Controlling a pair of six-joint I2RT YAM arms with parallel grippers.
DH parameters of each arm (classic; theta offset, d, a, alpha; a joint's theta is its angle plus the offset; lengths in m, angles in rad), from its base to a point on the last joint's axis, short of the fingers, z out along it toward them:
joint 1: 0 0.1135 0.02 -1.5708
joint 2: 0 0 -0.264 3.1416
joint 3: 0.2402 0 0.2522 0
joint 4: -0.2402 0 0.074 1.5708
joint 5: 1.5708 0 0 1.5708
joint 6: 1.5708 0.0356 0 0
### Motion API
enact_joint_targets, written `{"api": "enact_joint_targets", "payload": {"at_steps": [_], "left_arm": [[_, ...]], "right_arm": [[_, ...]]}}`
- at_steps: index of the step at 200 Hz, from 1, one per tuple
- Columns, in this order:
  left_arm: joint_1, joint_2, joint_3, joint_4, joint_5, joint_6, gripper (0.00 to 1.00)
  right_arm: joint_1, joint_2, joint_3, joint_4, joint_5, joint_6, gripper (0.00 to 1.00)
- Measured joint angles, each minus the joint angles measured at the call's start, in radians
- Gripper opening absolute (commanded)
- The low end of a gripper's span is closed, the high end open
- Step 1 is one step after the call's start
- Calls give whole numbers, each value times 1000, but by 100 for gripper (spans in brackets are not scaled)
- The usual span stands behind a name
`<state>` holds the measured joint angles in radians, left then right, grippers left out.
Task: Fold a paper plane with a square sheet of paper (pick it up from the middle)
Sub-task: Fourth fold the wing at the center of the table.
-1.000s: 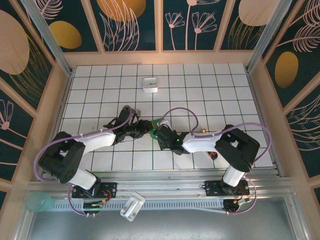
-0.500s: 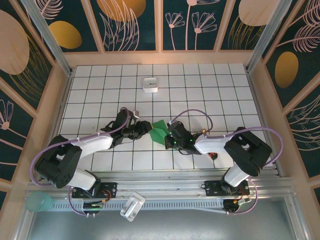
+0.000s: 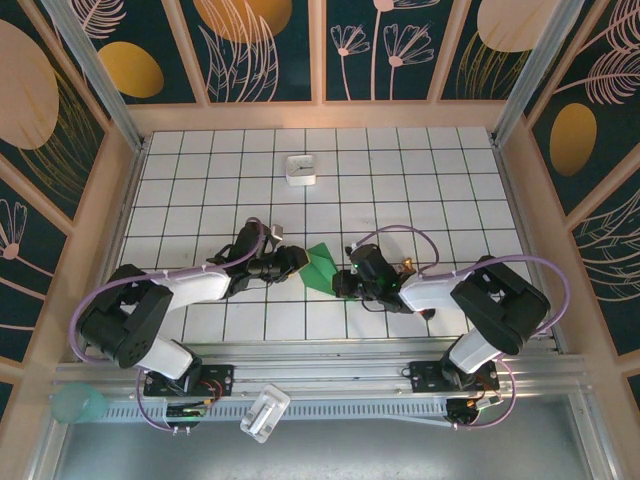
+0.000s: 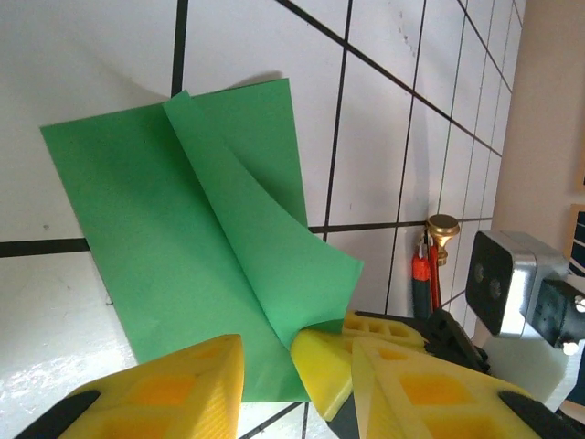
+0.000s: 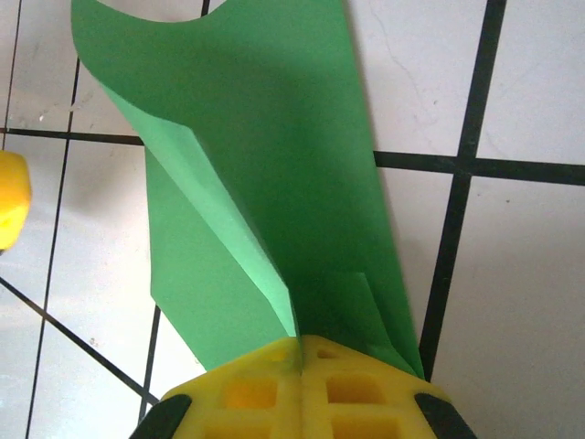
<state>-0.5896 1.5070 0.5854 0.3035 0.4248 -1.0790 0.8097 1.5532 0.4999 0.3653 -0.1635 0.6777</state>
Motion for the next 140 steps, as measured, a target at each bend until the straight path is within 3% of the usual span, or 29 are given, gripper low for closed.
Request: {"api": "enact_joint_targets", "payload": {"at_steps": [97, 140], "left_arm": [[-22, 70, 42, -1, 51, 51, 37], [-42, 100, 93, -1, 79, 71, 27]], "right_arm": [[-35, 3, 10, -5, -100, 45, 2], [-58, 27, 11, -4, -134, 66, 1]]}}
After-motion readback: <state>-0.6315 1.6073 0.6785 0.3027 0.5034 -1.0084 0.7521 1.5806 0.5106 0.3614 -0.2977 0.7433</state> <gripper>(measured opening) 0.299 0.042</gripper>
